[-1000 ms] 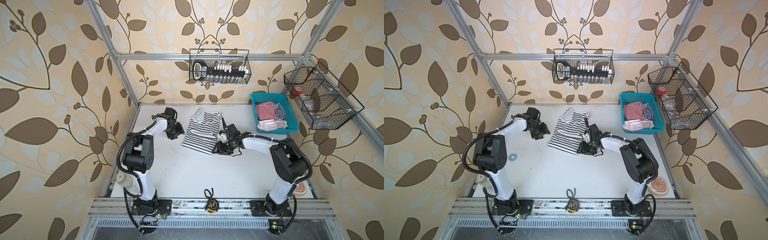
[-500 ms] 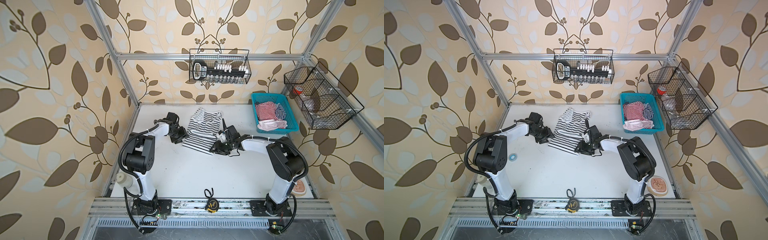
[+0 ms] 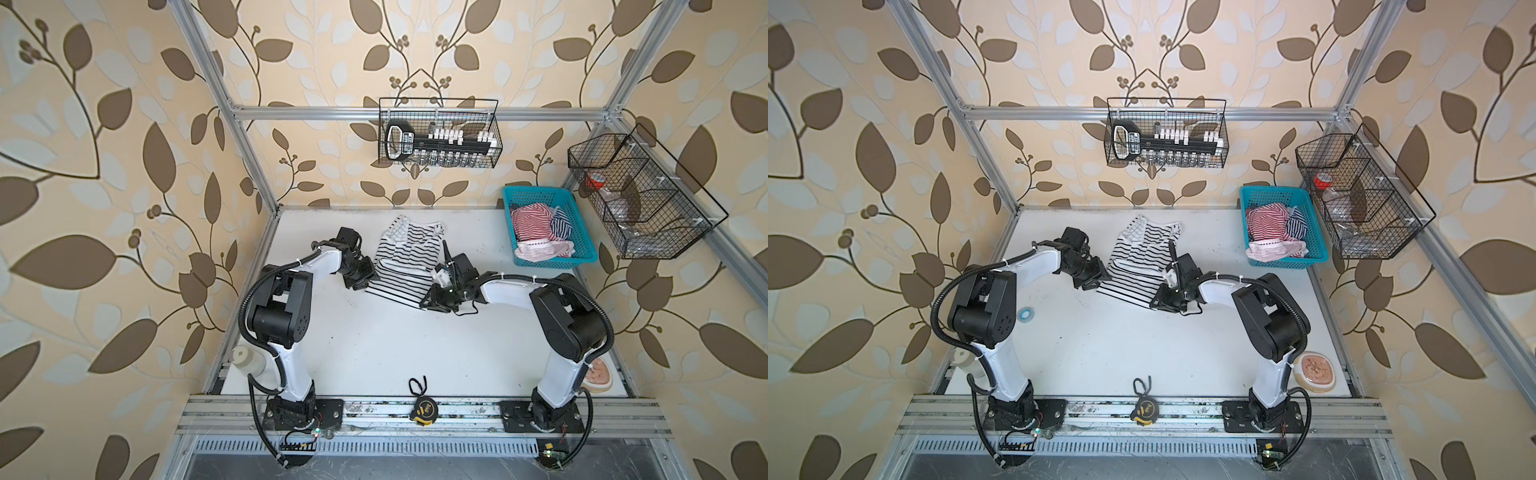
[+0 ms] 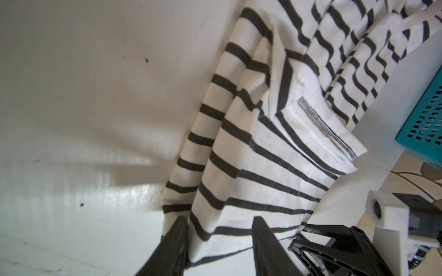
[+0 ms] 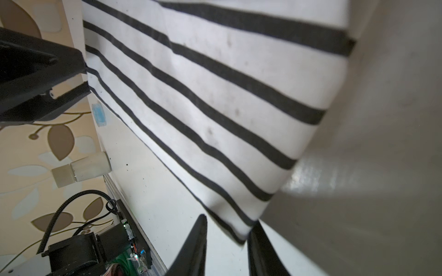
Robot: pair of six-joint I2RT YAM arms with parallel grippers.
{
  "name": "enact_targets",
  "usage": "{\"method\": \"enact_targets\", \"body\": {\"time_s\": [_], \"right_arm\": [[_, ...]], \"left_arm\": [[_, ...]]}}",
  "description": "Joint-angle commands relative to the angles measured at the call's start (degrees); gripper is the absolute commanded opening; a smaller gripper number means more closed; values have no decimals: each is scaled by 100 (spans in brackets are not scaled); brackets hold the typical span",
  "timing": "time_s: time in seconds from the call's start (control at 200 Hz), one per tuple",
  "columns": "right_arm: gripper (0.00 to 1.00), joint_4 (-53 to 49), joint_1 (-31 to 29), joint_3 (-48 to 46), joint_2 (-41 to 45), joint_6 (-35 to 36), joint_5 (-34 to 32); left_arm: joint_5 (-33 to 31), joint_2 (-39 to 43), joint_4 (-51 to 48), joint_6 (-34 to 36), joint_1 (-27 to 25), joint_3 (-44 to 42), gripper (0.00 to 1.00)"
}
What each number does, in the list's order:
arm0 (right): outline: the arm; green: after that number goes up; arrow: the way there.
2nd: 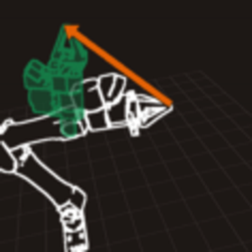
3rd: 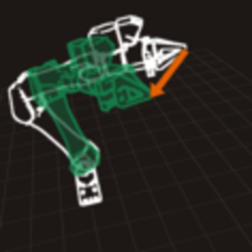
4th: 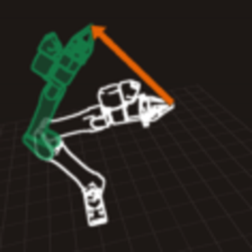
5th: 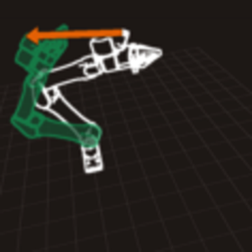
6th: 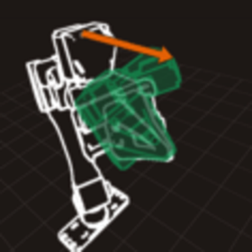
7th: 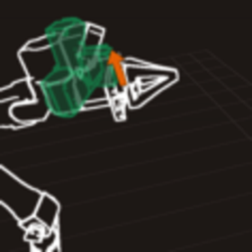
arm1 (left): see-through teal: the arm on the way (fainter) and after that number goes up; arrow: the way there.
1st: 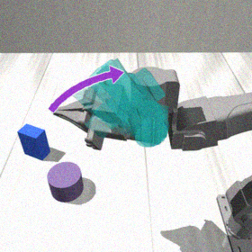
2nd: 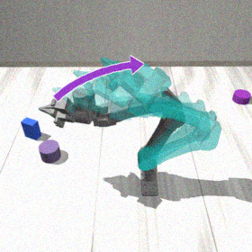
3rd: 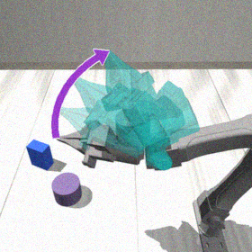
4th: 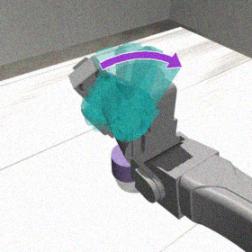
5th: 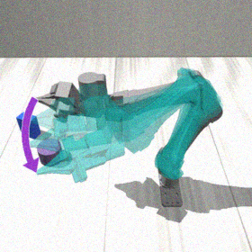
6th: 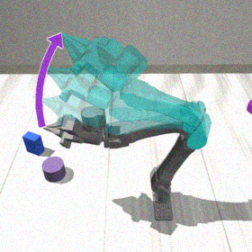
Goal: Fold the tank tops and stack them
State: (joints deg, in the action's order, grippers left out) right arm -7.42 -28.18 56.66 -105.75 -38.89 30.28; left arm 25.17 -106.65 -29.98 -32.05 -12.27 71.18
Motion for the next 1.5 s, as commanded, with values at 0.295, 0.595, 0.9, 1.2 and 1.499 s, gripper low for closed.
{"method": "enact_targets", "body": {"time_s": [0.295,0.595,0.9,1.2,1.499], "right_arm": [[0,-134,26,-79,-34,131,-16],[0,-639,183,-481,436,589,-72],[0,-1163,202,-825,816,1030,-56],[0,-1396,321,-841,899,1260,-40],[0,-1378,374,-908,943,1264,-58]], "left_arm": [[96,88,-196,-24,-91,-225,26],[109,595,-176,-191,-135,-728,17],[102,1640,-29,-533,-263,-1488,45],[279,1679,537,-1020,-637,-1979,56],[313,1317,816,-1189,-829,-2044,52]]}}
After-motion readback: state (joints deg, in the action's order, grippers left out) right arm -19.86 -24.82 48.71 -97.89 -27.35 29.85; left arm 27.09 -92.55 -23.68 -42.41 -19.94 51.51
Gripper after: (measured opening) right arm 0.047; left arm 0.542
